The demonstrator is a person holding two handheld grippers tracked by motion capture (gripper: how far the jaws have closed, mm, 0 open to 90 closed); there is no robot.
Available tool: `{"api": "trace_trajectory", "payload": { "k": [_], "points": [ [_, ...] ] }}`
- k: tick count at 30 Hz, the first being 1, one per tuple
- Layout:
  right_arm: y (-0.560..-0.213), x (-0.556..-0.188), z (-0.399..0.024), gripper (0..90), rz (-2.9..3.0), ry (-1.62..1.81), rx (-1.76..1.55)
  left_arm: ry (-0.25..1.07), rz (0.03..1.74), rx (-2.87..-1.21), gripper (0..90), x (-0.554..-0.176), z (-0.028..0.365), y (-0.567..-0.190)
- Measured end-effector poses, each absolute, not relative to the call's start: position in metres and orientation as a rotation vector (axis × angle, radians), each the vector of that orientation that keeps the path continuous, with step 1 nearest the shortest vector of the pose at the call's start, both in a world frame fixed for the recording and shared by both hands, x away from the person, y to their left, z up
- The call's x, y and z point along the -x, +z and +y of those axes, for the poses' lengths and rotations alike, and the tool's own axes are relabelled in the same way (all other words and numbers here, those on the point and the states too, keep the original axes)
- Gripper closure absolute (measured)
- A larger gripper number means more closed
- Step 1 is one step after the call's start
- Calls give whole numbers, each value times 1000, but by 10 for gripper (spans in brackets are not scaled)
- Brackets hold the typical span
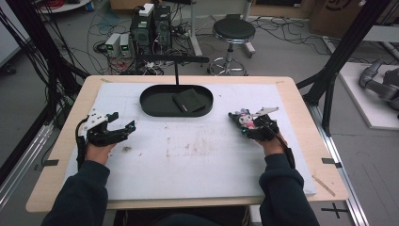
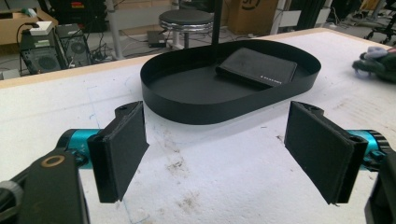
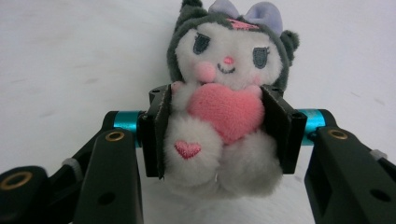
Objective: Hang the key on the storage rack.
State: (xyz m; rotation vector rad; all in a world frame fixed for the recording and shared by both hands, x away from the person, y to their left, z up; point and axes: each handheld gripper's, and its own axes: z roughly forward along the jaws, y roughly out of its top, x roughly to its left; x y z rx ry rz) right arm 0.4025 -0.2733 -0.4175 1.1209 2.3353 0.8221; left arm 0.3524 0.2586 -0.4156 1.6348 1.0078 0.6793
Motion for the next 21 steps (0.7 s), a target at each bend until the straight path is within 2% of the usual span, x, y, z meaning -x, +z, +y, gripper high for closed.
{"api": "trace_trajectory", "payload": {
  "k": [3,6,8,10,12,13,14,17,21],
  "points": [
    [-418,-400,-273,454,2396,844,-1010,679,1012,-1633,209,-353,259,-416],
    [-418,-401,-273,295,2331,855,-1080,679,1011,-1634,209,-353,259,-416],
    [-416,-400,-268,234,2277,877,-1099,680,1009,-1637,209,-353,259,-416],
    [-417,-400,-265,222,2273,860,-1094,680,1009,-1642,209,-353,259,-416],
    [-422,-401,-256,222,2289,799,-1077,679,1010,-1640,209,-353,259,-416],
    [-426,-403,-249,281,2309,737,-1067,679,1009,-1641,209,-353,259,-416],
    [-426,-403,-249,281,2309,737,-1067,679,1008,-1641,209,-353,259,-416],
    [-429,-404,-245,379,2296,661,-1061,675,1011,-1633,210,-353,259,-416],
    [-422,-402,-250,427,2298,738,-1099,677,1010,-1632,210,-353,260,-416]
  ]
}}
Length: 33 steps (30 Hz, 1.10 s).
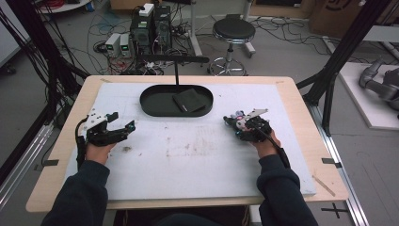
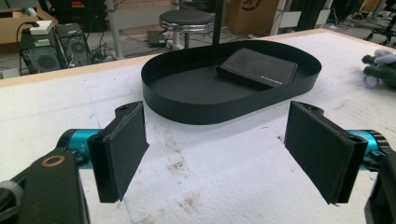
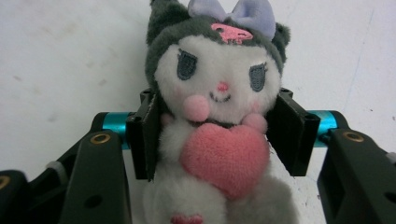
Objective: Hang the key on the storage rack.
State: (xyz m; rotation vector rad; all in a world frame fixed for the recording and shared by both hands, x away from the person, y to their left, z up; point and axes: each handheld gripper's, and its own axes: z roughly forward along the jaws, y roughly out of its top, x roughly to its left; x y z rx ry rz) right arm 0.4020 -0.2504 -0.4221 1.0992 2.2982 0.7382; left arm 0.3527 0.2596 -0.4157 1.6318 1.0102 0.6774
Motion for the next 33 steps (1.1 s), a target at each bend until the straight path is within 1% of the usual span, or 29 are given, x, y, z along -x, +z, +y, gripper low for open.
{"api": "trace_trajectory", "payload": {
  "k": [1,2,7,14,18,23,28,33],
  "points": [
    [-415,-400,-255,431,2285,828,-1094,679,1012,-1632,210,-353,260,-415],
    [-415,-400,-255,431,2285,828,-1094,681,1014,-1631,210,-352,260,-415],
    [-393,-399,-260,431,2255,991,-1077,679,1015,-1629,210,-353,260,-416],
    [-350,-408,-247,431,2271,1086,-962,676,1006,-1630,210,-353,259,-416],
    [-326,-421,-234,430,2294,1088,-896,679,1006,-1627,211,-353,260,-415],
    [-305,-439,-217,431,2298,1114,-877,677,1006,-1623,211,-353,261,-415],
    [-291,-458,-197,430,2286,1130,-868,678,1003,-1625,211,-353,260,-416],
    [-285,-476,-179,430,2283,1131,-871,677,1004,-1617,211,-353,261,-415]
  ]
}}
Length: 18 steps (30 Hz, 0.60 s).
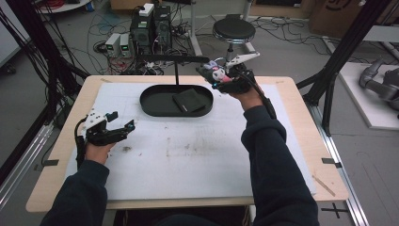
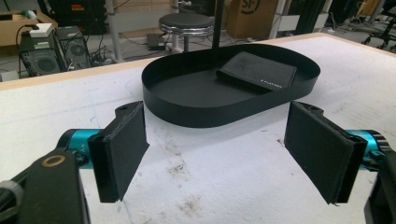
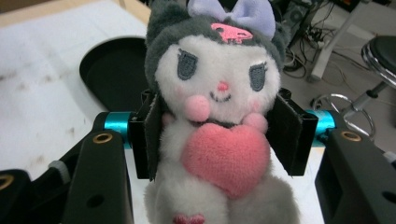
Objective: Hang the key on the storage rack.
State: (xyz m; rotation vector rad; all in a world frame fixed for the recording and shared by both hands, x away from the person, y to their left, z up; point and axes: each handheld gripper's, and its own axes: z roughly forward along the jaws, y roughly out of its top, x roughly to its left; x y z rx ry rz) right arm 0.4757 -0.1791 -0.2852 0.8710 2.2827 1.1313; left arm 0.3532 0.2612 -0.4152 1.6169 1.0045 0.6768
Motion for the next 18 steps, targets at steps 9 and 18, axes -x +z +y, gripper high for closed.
{"api": "trace_trajectory", "payload": {
  "k": [9,18],
  "points": [
    [-276,-497,-156,430,2266,1145,-880,673,1010,-1612,211,-354,263,-416],
    [-269,-518,-143,429,2211,1094,-971,676,1015,-1603,211,-354,265,-415]
  ]
}}
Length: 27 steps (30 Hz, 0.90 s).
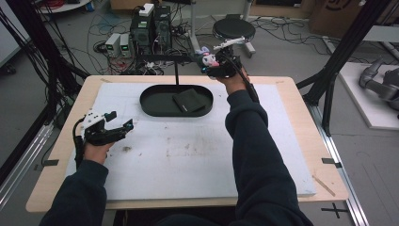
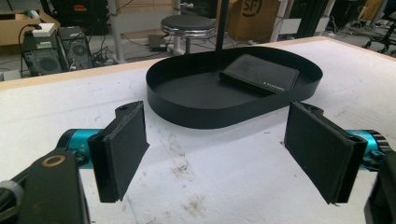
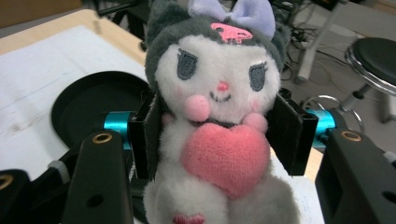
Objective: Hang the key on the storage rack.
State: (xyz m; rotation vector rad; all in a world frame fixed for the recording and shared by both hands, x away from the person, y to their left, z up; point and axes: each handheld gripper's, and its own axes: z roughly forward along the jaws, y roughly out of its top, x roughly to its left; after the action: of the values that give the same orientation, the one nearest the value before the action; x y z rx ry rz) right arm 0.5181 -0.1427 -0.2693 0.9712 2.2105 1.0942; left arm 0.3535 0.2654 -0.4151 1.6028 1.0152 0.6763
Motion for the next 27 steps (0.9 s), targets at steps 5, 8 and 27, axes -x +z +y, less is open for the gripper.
{"api": "trace_trajectory", "payload": {
  "k": [5,8,27],
  "points": [
    [-271,-524,-143,429,2162,1061,-1019,678,1019,-1597,211,-353,267,-415],
    [-276,-525,-149,426,2109,1028,-1079,680,1020,-1596,211,-353,267,-415],
    [-346,-533,-149,469,2259,859,-1169,675,1019,-1609,211,-353,266,-416]
  ]
}}
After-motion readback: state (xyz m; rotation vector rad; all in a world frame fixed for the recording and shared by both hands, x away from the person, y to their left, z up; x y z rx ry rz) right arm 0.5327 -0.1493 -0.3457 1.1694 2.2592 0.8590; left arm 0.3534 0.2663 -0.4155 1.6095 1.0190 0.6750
